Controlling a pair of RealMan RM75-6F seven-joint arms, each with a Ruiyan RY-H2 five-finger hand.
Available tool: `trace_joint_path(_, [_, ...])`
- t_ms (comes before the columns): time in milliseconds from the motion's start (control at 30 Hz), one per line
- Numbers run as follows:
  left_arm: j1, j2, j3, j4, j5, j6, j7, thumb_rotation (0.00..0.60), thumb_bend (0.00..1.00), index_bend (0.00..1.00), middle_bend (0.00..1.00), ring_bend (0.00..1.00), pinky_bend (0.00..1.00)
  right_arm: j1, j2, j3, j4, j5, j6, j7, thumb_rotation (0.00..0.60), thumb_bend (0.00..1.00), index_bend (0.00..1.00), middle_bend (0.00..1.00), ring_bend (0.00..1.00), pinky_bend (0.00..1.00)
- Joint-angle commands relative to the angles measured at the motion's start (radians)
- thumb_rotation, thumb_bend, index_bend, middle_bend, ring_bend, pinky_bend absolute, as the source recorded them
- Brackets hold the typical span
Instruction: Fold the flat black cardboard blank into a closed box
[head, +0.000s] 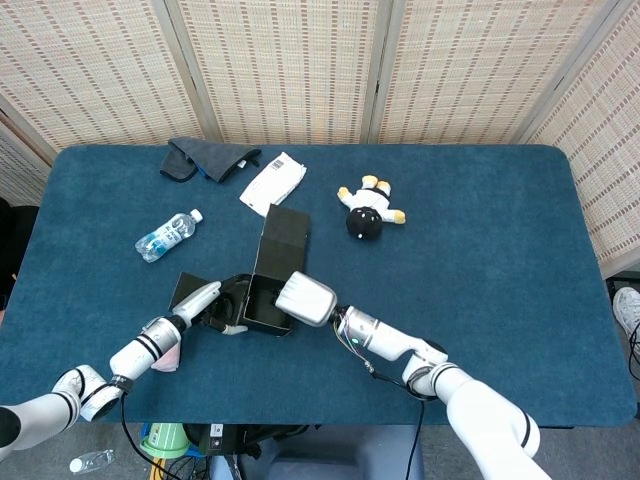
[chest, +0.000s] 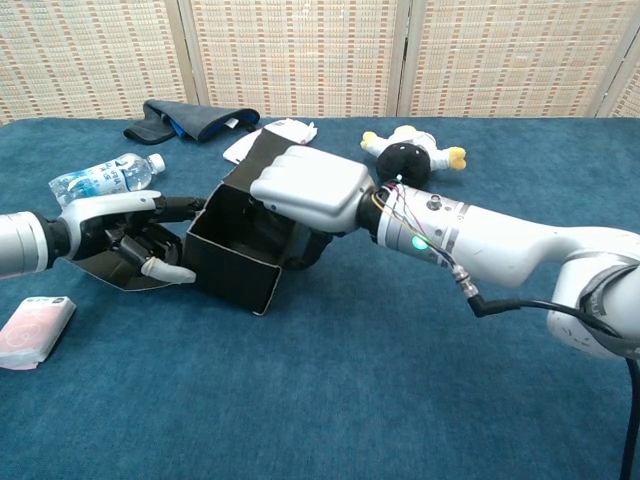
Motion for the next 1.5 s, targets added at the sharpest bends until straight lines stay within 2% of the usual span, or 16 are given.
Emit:
trace_joint_path(33, [0.001, 0.001, -0.001, -0.003, -0.002, -0.001, 0.006, 0.6, 0.15, 0.12, 0.13, 0.57, 0.74, 0.0, 0.007, 0.006, -0.013, 0.005, -0.002, -0.013, 0.6, 0.32, 0.55, 0.42, 0.84, 1.0])
trace_joint_path(167, [0.008, -0.001, -0.012, -0.008, -0.019, -0.004, 0.029, 0.6, 0.15, 0.12, 0.13, 0.57, 0.74, -0.004, 0.021, 0.023, -0.04, 0.017, 0.01, -0.025, 0.6, 0.22, 0.34, 0.31, 0.83, 1.0])
trace_joint_path(233, [0.01, 0.0, -0.017, -0.012, -0.027, -0.006, 0.04, 0.6, 0.15, 0.12, 0.13, 0.57, 0.74, -0.005, 0.028, 0.027, -0.052, 0.02, 0.014, -0.032, 0.6, 0.2, 0.29, 0.29, 0.83, 1.0])
trace_joint_path(333, [0.011, 0.01, -0.023, -0.027, -0.039, -0.016, 0.069, 0.6, 0.15, 0.11, 0.11, 0.57, 0.74, -0.008, 0.041, 0.027, -0.072, 0.02, 0.009, -0.05, 0.6, 0.2, 0.29, 0.29, 0.83, 1.0])
trace_joint_path(533, [0.026, 0.04, -0.037, -0.08, -0.074, -0.024, 0.186, 0.6, 0.15, 0.01, 0.01, 0.55, 0.73, -0.014, 0.056, 0.032, -0.101, 0.027, -0.003, -0.066, 0.6, 0.18, 0.27, 0.26, 0.82, 1.0])
trace_joint_path(800, [0.05, 0.091, -0.065, -0.17, -0.121, -0.02, 0.332, 0.6, 0.15, 0.0, 0.0, 0.56, 0.72, -0.028, 0.091, 0.05, -0.16, 0.038, 0.018, -0.072, 0.6, 0.16, 0.25, 0.25, 0.82, 1.0])
trace_joint_path(900, [0.056, 0.129, -0.068, -0.216, -0.123, -0.015, 0.355, 0.6, 0.14, 0.0, 0.0, 0.53, 0.72, -0.046, 0.127, 0.058, -0.215, 0.045, 0.039, -0.087, 0.6, 0.16, 0.23, 0.25, 0.81, 1.0])
trace_joint_path(1033, [0.069, 0.18, -0.072, -0.275, -0.118, 0.006, 0.367, 0.6, 0.14, 0.0, 0.0, 0.48, 0.72, -0.098, 0.205, 0.079, -0.375, 0.096, 0.035, -0.093, 0.6, 0.14, 0.22, 0.25, 0.81, 1.0])
trace_joint_path(1233, [0.088, 0.23, -0.097, -0.32, -0.135, 0.034, 0.388, 0.6, 0.14, 0.0, 0.0, 0.48, 0.72, -0.2, 0.345, 0.12, -0.72, 0.261, -0.045, -0.148, 0.6, 0.09, 0.19, 0.25, 0.81, 1.0])
trace_joint_path(1367, [0.098, 0.244, -0.111, -0.336, -0.149, 0.043, 0.391, 0.6, 0.14, 0.0, 0.0, 0.48, 0.72, -0.246, 0.403, 0.135, -0.87, 0.374, -0.109, -0.174, 0.6, 0.02, 0.15, 0.25, 0.81, 1.0])
trace_joint_path(1500, [0.11, 0.25, -0.12, -0.349, -0.158, 0.051, 0.395, 0.6, 0.14, 0.0, 0.0, 0.48, 0.72, -0.273, 0.438, 0.157, -0.971, 0.496, -0.183, -0.172, 0.6, 0.0, 0.09, 0.22, 0.81, 1.0])
